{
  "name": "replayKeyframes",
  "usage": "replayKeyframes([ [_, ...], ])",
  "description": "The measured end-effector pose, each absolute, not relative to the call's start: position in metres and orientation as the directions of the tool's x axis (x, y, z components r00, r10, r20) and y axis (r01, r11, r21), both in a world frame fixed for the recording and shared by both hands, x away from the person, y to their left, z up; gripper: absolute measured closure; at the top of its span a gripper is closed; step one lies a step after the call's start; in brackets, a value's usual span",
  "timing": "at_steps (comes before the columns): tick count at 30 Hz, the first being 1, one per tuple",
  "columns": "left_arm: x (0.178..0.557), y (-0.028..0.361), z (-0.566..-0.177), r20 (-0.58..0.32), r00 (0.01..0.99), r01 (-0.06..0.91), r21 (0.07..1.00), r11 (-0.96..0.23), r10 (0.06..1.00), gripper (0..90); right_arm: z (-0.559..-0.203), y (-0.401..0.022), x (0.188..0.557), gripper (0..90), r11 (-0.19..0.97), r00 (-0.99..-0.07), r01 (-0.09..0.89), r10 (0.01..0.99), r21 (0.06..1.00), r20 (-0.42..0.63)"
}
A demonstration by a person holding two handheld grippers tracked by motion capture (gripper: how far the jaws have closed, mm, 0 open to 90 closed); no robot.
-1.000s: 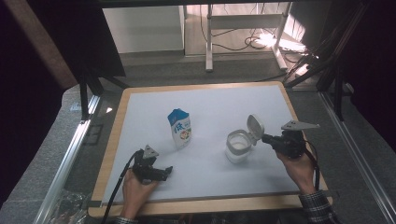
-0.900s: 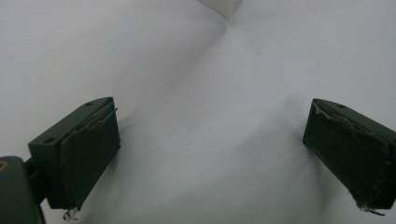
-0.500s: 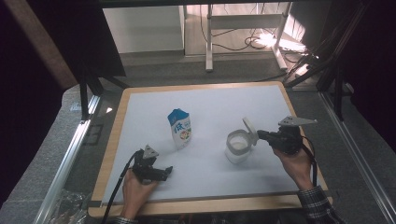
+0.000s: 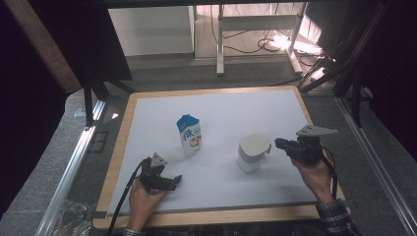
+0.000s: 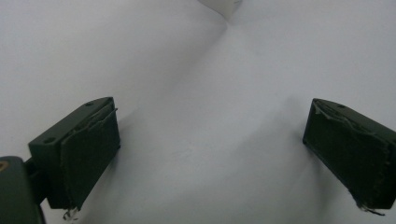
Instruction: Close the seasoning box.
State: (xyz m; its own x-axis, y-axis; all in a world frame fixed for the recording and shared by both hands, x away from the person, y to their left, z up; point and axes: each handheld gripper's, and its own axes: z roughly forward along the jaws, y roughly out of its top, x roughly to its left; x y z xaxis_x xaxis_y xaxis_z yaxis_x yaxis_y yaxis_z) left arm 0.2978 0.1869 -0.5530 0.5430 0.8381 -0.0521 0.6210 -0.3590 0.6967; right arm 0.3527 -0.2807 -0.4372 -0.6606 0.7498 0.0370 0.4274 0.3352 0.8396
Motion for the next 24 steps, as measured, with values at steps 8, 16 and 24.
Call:
replayKeyframes([
  [8,0.298,0.187,-0.553,-0.051,0.543,0.621,0.696,-0.36,0.838,3.6,-0.455,-0.277,0.351,78.3,0.373,-0.654,0.419,0.756,0.828,-0.01],
  [16,0.298,0.187,-0.553,-0.049,0.545,0.62,0.696,-0.363,0.837,3.6,-0.476,-0.272,0.356,71.9,0.382,-0.645,0.422,0.764,0.823,-0.024],
  [24,0.298,0.187,-0.553,-0.051,0.543,0.621,0.696,-0.361,0.838,3.6,-0.489,-0.266,0.365,71.8,0.389,-0.658,0.411,0.752,0.825,-0.027],
])
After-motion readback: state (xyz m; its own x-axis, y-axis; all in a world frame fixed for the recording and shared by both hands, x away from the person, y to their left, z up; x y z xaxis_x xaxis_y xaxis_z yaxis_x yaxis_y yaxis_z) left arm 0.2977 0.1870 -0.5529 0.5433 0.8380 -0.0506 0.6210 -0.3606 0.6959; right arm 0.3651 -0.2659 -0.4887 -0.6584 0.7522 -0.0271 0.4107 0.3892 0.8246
